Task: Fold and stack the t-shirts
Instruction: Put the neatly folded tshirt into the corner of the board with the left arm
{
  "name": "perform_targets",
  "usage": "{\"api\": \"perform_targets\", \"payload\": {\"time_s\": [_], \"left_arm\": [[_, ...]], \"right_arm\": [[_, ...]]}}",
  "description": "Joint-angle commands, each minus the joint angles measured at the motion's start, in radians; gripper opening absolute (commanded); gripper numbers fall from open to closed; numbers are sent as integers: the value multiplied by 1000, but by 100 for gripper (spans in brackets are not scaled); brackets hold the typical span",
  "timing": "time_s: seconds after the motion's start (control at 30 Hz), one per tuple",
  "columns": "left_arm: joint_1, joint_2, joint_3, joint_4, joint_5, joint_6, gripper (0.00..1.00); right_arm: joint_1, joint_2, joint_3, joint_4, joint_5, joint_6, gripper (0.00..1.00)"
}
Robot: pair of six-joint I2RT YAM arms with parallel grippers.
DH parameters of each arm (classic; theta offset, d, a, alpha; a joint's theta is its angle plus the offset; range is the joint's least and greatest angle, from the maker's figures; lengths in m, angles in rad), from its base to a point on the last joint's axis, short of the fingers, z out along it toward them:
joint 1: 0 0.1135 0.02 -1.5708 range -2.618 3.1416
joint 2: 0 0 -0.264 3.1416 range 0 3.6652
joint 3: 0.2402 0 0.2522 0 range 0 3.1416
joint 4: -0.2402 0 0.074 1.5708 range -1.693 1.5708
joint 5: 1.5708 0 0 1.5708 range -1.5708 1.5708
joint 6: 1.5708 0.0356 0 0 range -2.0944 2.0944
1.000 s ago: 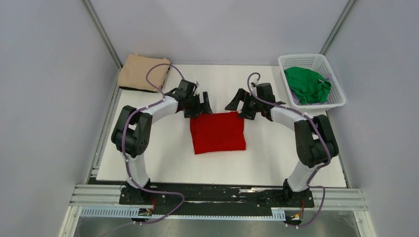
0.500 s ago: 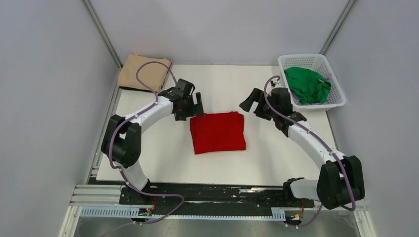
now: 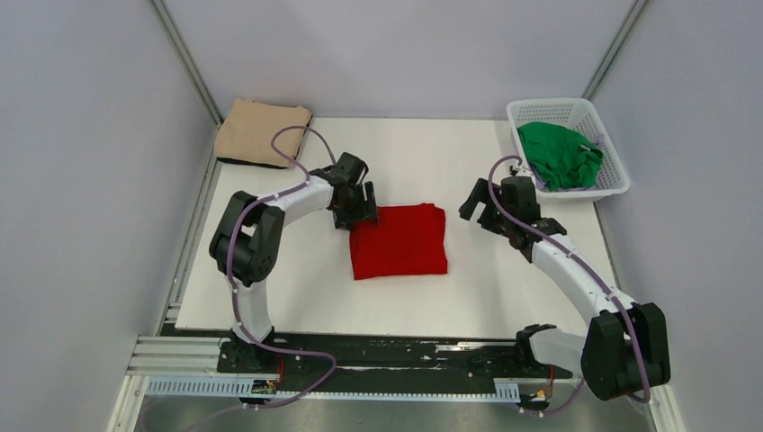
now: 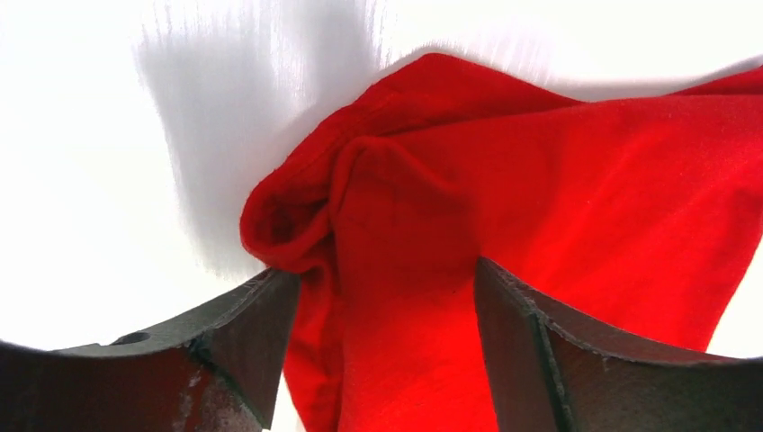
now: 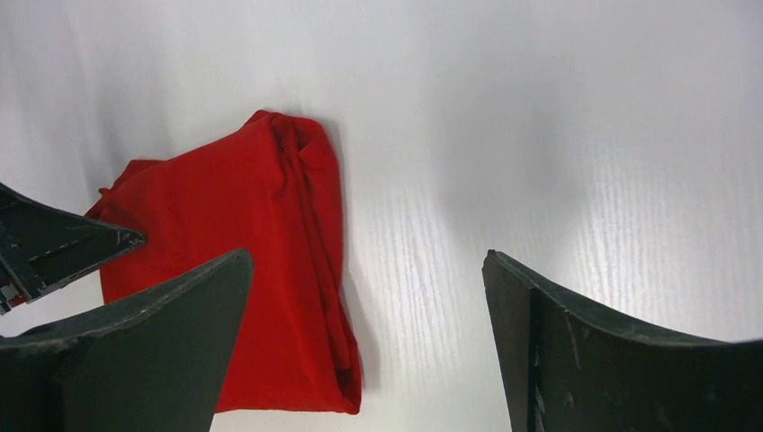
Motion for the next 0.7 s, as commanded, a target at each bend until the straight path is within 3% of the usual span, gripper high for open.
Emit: {"api": "perform_targets", "payload": {"time_s": [0.0,0.2,0.27,0.3,0.37,0.67], "left_arm": [[-20,77,42,-15,-3,-11,74],[-71,160,106,-75,-49,-23,44],[-79,191,144,-100,-63,-19,29],[-80,199,163,-103,-69,-14,14],[-81,213,198,-124,-92,8,0],[-77,138,360,-119,-418,343,0]], "right_arm": [[-27,-61,-7,-14,76,-35,100],[-45,-111,-22,-20,118,-48,100],[-47,-131,-34,-19,141,-49,100],[-49,-140,-40,-21,153,-49,100],[-55,-160,-51,-21,171,-54,100],[-61,-162,-63,-20,230,-60,100]]}}
